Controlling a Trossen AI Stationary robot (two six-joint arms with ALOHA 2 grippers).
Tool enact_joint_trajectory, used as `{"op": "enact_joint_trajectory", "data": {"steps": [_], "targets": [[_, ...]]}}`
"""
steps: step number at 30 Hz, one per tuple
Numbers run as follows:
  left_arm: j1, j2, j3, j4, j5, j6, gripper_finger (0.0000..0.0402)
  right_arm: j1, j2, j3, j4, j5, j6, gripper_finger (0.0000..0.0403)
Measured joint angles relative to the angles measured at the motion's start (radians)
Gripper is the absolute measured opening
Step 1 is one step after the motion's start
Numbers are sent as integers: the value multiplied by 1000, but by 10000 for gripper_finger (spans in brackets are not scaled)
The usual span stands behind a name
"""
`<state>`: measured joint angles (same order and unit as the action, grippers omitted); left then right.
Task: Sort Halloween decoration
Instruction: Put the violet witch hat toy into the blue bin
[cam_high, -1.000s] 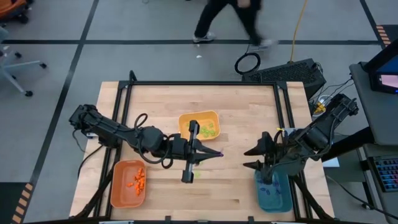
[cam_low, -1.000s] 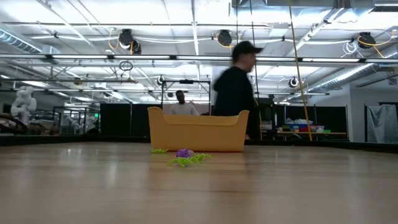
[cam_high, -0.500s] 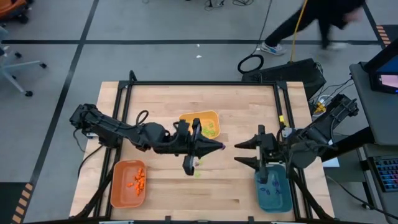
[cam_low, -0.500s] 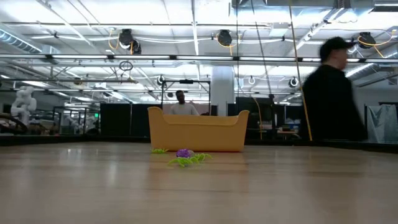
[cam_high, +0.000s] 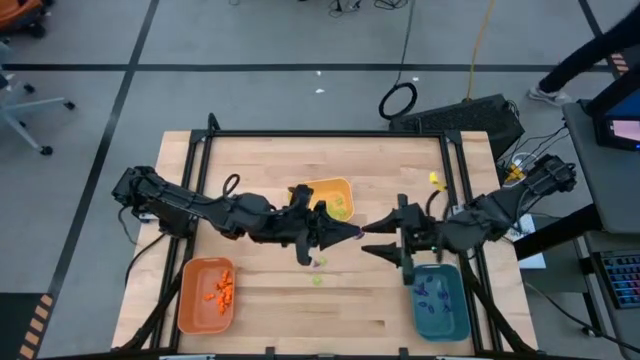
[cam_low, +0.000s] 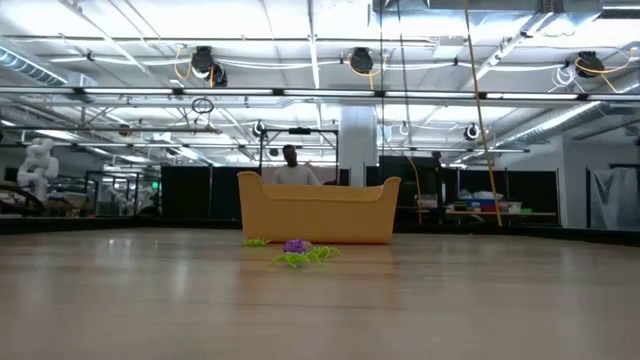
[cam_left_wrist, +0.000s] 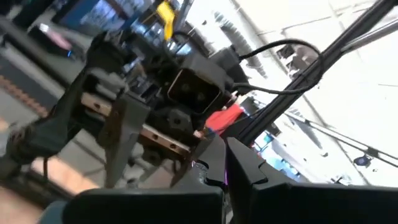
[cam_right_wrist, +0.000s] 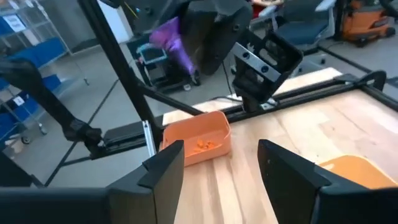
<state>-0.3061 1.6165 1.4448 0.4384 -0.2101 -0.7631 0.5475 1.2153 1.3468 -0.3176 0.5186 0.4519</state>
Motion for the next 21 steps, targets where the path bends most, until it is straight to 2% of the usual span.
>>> {"op": "enact_joint_trajectory", "data": {"steps": [6, 15, 21], "targets": [[1, 0, -1, -111, 12, -62, 0, -54, 18, 0, 20, -67, 4, 192], [17, 0, -1, -146, 12, -69, 0, -96, 19, 0, 36, -184, -37, 192], [32, 0, -1, -153, 12, -70, 0, -110, 19, 0, 64, -188, -70, 179]]}}
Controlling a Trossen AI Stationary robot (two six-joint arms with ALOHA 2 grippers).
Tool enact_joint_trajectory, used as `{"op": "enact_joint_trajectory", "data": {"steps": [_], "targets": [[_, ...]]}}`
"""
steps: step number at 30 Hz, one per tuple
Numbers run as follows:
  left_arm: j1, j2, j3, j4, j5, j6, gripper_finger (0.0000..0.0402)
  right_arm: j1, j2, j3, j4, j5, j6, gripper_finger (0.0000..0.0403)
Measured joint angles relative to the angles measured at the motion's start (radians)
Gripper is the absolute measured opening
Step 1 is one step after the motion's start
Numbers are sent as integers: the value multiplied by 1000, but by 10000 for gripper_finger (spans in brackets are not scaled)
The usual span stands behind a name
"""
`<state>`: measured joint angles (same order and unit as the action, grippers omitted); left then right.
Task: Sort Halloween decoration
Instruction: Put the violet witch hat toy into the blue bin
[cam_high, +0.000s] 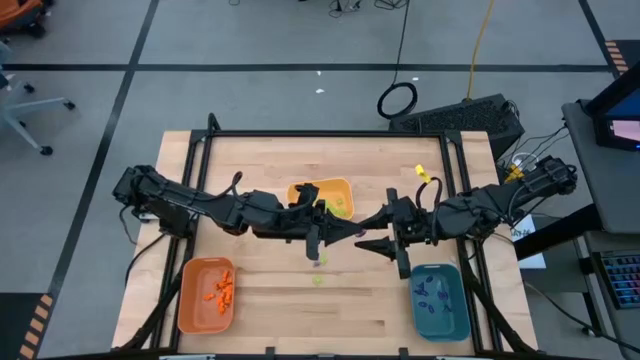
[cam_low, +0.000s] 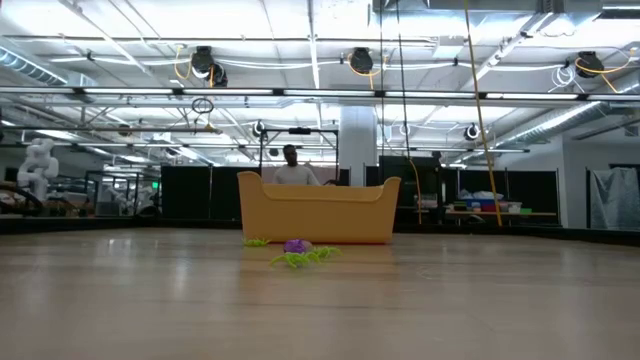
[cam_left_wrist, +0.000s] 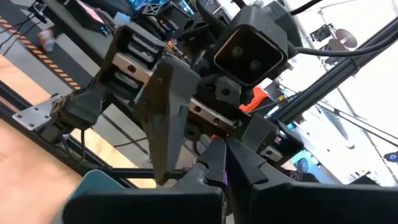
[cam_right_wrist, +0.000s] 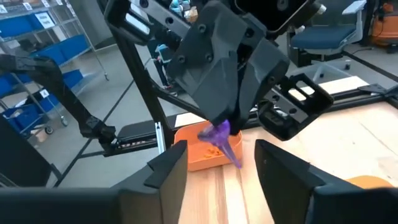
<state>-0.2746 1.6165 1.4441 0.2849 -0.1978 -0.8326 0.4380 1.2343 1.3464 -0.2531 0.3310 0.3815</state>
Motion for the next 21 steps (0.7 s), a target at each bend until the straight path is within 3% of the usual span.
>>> {"op": "enact_joint_trajectory", "data": {"steps": [21], "targets": [[11, 0, 0, -37, -14, 0, 0, -1, 0, 0, -5, 4, -54, 5]]}}
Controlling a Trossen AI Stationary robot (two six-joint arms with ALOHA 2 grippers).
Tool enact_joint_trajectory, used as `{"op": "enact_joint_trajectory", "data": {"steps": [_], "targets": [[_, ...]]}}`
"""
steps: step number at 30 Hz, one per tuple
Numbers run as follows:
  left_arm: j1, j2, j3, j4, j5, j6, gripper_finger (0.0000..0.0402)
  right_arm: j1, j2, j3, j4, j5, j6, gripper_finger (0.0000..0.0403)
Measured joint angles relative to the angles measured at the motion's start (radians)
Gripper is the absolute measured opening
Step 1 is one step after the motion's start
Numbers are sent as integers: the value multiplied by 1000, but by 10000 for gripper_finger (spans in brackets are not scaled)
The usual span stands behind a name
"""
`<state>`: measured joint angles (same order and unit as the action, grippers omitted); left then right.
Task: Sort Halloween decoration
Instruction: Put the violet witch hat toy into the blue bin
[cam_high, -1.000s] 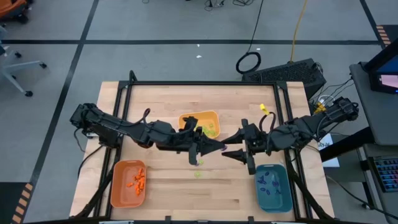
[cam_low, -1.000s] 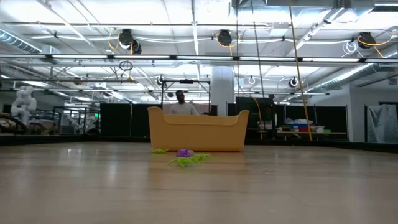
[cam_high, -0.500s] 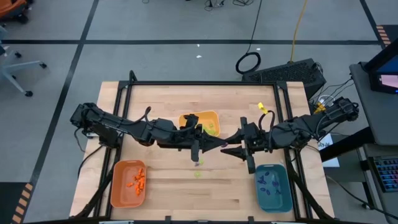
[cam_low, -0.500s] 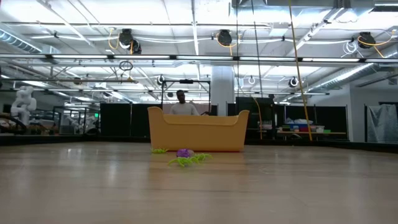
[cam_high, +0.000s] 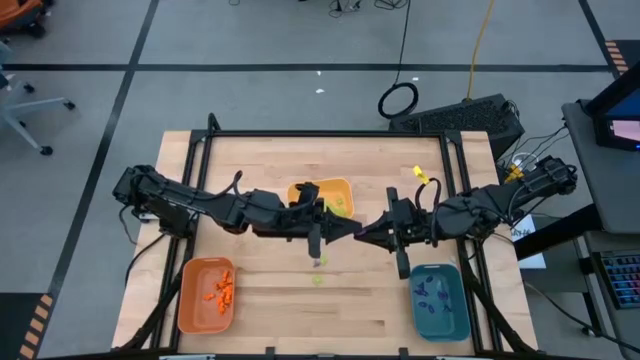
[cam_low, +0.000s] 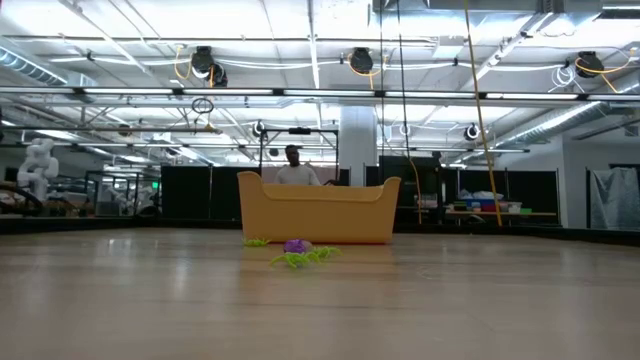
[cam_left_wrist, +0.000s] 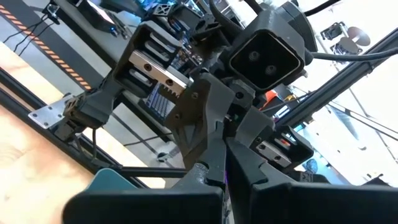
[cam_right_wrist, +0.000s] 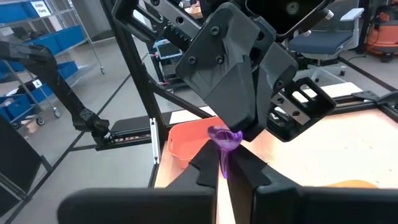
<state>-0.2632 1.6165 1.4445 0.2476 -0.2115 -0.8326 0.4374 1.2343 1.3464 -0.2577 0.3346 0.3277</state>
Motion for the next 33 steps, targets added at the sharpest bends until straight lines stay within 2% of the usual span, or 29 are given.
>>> {"op": "enact_joint_trajectory", "data": {"steps": [8, 17, 20, 28, 33], "targets": [[14, 0, 0, -6, -25, 0, 9, -1, 0, 0, -5, 4, 6, 2], [21, 0, 0, -7, -20, 1, 122, 0, -1, 0, -28, 4, 73, 1], [21, -9, 0, -1, -20, 34, 144, 1, -8, 0, -57, 2, 113, 1], [17, -45, 1, 10, -19, 157, 151, 38, -48, 0, -198, -26, 261, 0], [17, -48, 1, -13, -4, 165, 151, 86, -53, 0, -303, -30, 372, 0]]}}
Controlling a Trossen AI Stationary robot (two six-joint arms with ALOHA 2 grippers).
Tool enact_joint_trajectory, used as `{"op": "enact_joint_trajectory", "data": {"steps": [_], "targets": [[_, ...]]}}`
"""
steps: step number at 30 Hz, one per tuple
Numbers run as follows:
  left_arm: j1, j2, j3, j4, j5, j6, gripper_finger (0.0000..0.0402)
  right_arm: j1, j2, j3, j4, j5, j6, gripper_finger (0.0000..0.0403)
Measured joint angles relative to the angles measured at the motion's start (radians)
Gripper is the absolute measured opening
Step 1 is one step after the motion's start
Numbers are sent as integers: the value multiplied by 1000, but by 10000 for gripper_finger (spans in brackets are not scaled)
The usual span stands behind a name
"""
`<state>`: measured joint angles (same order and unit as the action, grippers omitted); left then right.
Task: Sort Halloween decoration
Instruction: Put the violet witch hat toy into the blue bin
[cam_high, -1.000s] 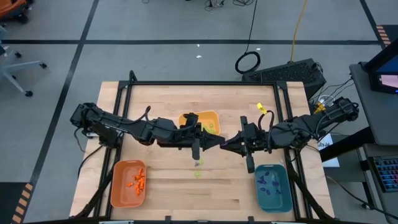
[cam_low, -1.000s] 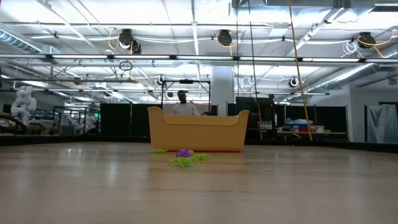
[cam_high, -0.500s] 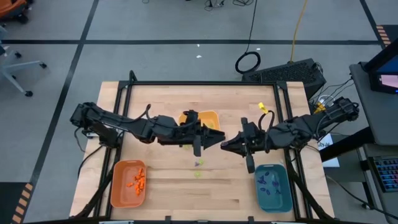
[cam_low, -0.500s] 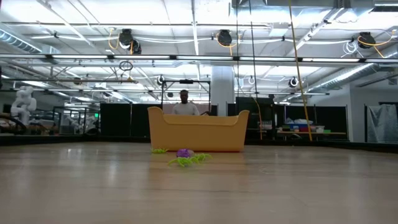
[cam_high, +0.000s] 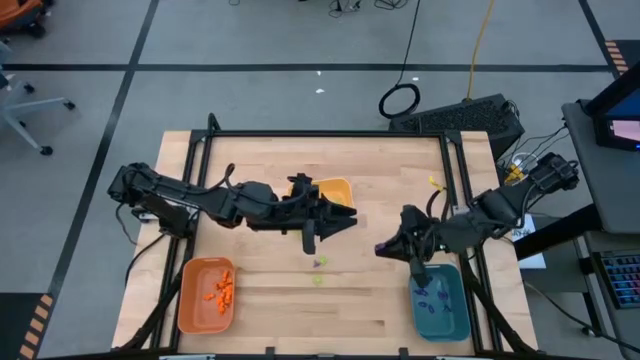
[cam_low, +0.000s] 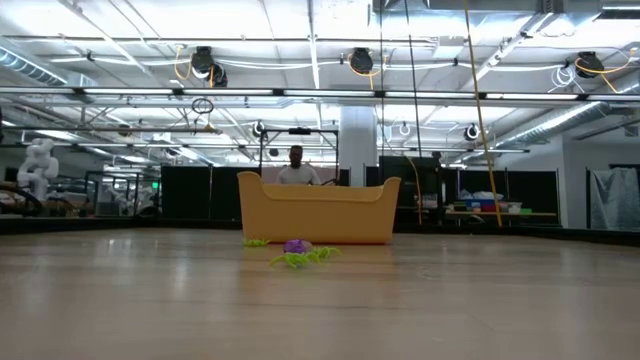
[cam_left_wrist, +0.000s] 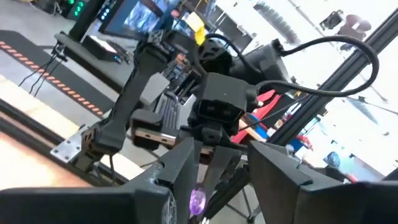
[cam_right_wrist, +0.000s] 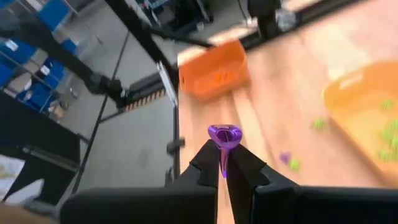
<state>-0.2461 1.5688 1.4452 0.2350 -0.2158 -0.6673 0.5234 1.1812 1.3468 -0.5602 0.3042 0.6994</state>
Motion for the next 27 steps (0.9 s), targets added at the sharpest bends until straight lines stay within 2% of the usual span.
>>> {"op": "enact_joint_trajectory", "data": {"steps": [9, 18, 27], "targets": [[-19, 0, 0, -47, 24, 1, 151, 128, 0, 0, -196, -6, 247, 0], [-29, 0, 0, -118, 45, -5, 151, 278, 1, 0, -466, -89, 543, 0], [-29, 0, -1, -207, 50, -6, 151, 415, 35, 0, -638, -152, 816, 0]]}}
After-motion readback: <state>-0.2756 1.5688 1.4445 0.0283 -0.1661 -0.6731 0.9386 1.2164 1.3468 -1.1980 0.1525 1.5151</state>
